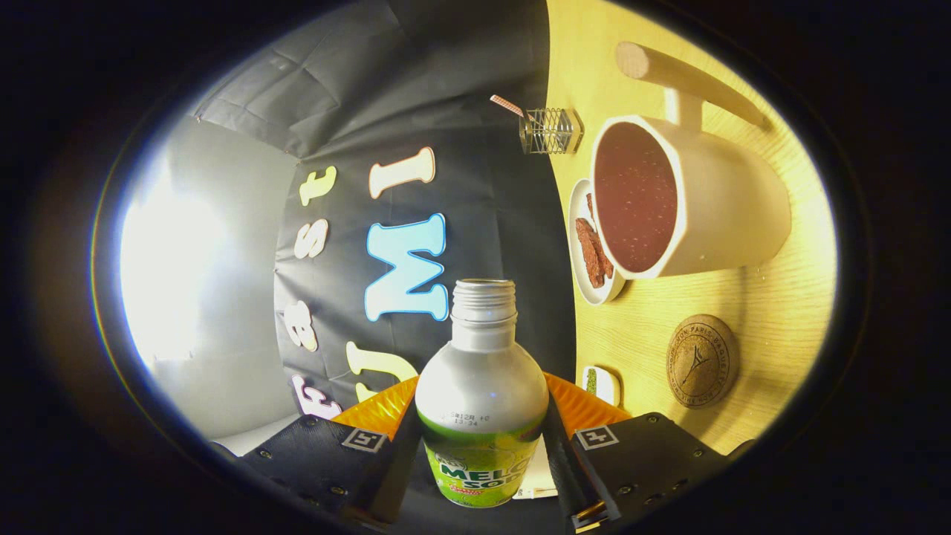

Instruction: Take the bottle from table, then pour the juice into the cup, finally place the bottle on the coaster

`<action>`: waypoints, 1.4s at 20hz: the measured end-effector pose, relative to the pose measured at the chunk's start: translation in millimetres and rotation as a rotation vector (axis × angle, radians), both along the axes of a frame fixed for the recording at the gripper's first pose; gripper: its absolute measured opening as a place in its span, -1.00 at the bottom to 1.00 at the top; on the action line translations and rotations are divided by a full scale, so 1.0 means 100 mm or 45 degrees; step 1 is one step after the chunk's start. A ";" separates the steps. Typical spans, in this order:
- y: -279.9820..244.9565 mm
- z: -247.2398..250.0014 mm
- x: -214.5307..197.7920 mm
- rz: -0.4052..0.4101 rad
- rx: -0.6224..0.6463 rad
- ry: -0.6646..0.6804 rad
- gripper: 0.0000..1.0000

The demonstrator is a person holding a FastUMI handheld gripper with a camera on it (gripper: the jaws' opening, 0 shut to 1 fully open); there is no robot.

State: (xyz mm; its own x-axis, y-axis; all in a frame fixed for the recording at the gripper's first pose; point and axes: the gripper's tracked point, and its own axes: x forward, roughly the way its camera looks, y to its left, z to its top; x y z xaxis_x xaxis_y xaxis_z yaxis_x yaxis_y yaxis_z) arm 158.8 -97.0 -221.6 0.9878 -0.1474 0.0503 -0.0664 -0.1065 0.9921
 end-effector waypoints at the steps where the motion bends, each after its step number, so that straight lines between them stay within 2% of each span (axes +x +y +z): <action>1: 0.00 0.01 0.01 -0.004 0.013 -0.005 0.54; 10: -0.10 0.11 0.01 -0.041 0.127 -0.074 0.54; 28: -0.06 0.22 0.06 -0.041 0.236 -0.137 0.54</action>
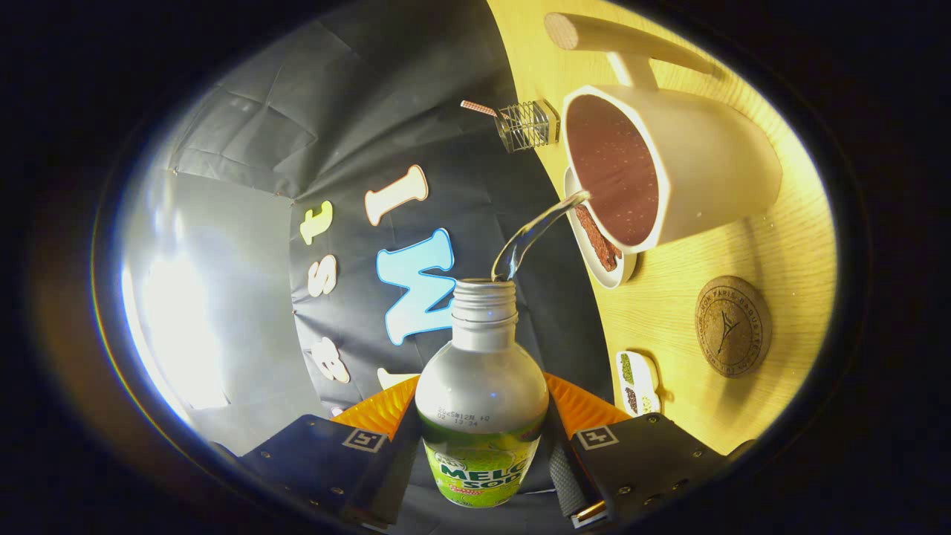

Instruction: Take the bottle from table, then pour the juice into the cup, finally place the bottle on the coaster

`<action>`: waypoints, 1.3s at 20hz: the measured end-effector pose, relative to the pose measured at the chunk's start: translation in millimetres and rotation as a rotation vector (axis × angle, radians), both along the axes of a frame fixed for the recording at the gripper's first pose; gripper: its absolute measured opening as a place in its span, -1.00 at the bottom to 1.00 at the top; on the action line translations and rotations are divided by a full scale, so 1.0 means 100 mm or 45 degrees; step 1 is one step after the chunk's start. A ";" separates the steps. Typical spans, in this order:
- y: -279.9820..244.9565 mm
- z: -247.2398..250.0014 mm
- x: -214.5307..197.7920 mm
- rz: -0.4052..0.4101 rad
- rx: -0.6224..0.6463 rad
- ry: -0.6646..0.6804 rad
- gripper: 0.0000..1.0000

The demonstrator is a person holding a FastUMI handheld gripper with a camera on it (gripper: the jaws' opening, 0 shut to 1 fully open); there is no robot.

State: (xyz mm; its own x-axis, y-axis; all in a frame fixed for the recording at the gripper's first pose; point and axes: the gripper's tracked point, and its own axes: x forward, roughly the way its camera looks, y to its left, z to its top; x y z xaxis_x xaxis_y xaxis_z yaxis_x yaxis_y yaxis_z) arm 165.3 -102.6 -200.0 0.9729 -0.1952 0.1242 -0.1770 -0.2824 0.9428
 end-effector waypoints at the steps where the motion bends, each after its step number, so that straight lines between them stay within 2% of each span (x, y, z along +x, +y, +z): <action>1: 0.00 0.01 0.00 0.001 0.007 -0.005 0.54; 26: -0.11 0.14 -0.01 -0.078 0.270 -0.121 0.54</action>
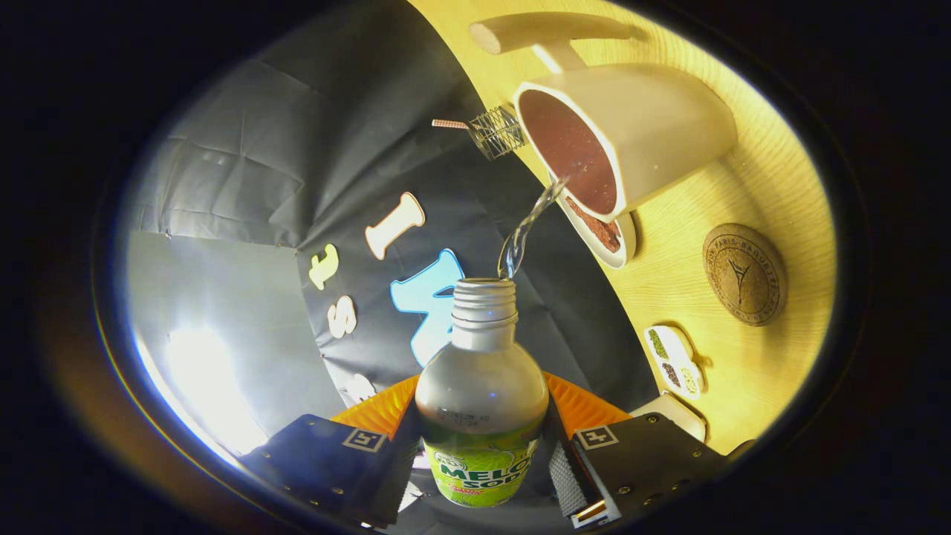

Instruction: Take the bottle from table, then pour the juice into the cup, finally place the bottle on the coaster

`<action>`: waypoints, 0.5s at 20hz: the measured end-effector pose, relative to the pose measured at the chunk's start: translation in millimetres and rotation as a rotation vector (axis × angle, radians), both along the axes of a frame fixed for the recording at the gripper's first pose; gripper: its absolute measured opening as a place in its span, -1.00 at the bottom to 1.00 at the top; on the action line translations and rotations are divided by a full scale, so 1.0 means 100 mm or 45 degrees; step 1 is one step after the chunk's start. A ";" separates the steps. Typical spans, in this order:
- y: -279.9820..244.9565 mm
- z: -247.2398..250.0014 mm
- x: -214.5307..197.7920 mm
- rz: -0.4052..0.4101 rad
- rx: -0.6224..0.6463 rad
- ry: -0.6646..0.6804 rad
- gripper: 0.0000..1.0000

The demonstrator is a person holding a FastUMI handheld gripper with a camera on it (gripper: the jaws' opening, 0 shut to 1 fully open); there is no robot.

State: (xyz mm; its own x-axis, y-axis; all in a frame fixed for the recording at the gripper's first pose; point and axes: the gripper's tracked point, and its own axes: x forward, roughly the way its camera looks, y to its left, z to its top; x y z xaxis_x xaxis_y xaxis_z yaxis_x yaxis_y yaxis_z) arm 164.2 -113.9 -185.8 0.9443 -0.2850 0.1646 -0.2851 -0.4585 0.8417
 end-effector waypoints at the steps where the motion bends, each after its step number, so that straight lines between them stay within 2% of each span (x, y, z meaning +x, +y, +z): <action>1: -0.02 0.01 -0.02 -0.008 0.013 -0.008 0.54; 10: -0.10 0.06 0.03 -0.031 0.073 -0.041 0.54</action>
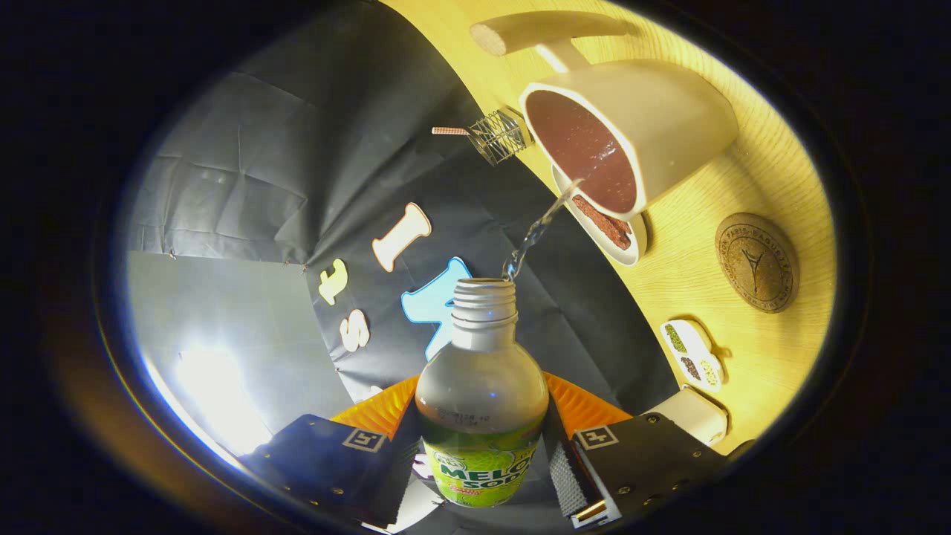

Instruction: Take the bottle from table, then pour the juice into the cup, finally place the bottle on the coaster

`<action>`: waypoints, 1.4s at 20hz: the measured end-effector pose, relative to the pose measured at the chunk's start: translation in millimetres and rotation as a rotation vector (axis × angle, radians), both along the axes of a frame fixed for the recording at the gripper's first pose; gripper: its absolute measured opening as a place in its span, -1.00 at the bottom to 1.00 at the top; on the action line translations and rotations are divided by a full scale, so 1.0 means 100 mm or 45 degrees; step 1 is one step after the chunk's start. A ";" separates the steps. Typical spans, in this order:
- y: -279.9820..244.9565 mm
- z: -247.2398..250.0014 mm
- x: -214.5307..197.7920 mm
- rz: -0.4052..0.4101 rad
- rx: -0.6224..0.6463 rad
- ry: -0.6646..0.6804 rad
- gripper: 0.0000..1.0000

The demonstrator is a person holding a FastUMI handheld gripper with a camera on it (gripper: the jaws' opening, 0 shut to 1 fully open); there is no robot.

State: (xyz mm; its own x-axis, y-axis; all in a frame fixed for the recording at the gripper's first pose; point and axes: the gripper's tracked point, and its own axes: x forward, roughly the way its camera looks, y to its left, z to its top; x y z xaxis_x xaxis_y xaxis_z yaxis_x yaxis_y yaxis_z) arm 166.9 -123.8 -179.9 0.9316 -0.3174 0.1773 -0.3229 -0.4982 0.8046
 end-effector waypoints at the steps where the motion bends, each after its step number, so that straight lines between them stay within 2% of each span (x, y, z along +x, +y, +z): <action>1: -0.01 0.00 0.00 -0.005 0.000 -0.002 0.54; 9: -0.13 -0.09 0.04 -0.037 0.031 0.024 0.54; 28: -0.18 -0.45 0.09 -0.021 -0.047 0.132 0.55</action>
